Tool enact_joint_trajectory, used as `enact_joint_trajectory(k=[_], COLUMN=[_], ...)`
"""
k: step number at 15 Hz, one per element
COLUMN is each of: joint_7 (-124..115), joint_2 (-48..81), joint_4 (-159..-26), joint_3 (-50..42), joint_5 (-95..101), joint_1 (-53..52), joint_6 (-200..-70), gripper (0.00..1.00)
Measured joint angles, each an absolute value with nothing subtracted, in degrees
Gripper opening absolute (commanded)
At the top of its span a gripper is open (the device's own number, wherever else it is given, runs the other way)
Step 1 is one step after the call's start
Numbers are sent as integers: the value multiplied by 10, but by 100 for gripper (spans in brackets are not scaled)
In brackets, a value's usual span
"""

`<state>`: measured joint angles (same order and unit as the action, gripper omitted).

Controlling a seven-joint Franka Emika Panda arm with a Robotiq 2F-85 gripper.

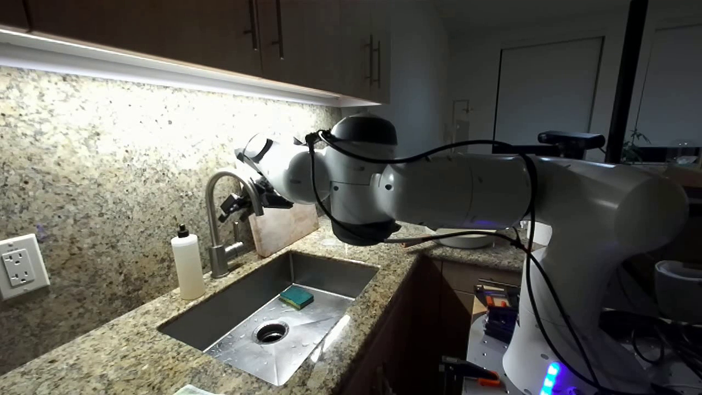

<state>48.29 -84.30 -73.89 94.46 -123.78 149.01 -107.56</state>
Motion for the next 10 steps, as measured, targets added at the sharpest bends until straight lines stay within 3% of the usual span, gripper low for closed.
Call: enact_joint_trajectory(k=[10], joint_7=[510], joint_2=[-846], joint_4=[-733], joint_3=[952], joint_5=[-1234], joint_1=[1490], joint_6=[-1142], gripper=[100])
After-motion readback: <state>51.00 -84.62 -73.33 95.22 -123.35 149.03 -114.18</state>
